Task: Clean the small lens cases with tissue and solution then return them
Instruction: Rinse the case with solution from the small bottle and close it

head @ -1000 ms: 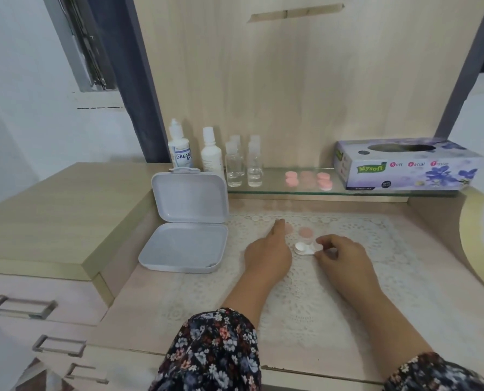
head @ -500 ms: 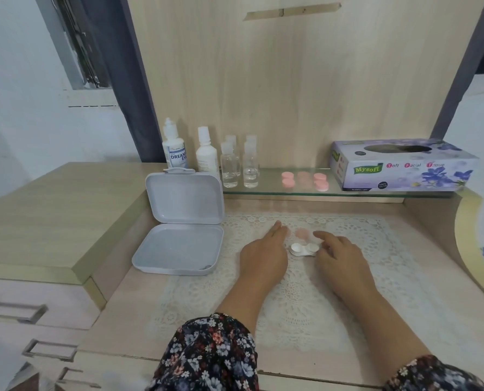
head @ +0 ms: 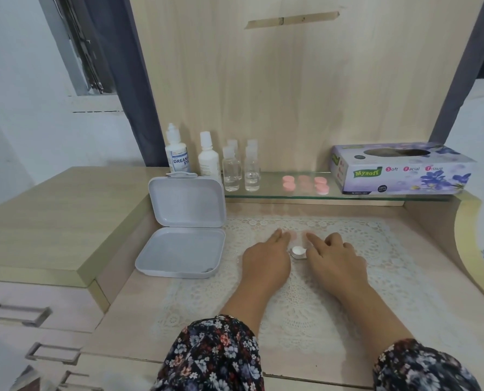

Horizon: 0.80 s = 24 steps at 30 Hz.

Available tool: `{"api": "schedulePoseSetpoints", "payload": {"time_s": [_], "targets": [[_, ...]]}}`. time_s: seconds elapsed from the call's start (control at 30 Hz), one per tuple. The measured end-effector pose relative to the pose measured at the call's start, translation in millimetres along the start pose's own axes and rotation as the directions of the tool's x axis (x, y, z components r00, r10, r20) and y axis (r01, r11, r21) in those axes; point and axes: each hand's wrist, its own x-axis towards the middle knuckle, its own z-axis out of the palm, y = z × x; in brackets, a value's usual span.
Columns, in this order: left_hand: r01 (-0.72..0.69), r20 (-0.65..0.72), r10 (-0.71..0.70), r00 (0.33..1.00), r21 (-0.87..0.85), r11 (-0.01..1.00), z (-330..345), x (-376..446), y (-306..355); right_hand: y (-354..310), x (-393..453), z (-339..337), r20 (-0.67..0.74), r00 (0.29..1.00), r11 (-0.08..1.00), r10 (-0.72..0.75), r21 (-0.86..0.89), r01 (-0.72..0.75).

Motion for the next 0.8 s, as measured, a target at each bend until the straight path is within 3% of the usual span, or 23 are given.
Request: {"api": "schedulePoseSetpoints", "payload": {"time_s": [0.17,0.27,0.37,0.47,0.63,0.8], "targets": [[-0.015,0.051,0.011,0.999,0.083,0.996,0,2,1,4,1,1,-0.052,0.998,0.999,0.022,0.039,-0.02],[-0.019,0.022,0.018,1.0,0.039,0.999,0,2,0,6,1,2,-0.075,0.997,0.998,0.007,0.067,-0.002],[-0.036,-0.051,0.032,0.998,-0.082,0.996,0,-1,-3,11,-5,-1,-0.135,0.991,0.96,0.009,0.279,0.029],[-0.048,-0.032,0.046,0.998,-0.08,0.996,2,1,-4,15,-9,-3,-0.16,0.986,0.883,0.056,0.469,0.026],[-0.016,0.036,0.015,0.999,0.03,0.999,1,5,0,15,-5,-1,-0.132,0.991,0.929,0.036,0.37,0.016],[-0.035,0.012,0.035,0.999,0.001,0.999,2,3,-2,14,6,3,-0.092,0.995,0.966,0.039,0.26,-0.014]]}}
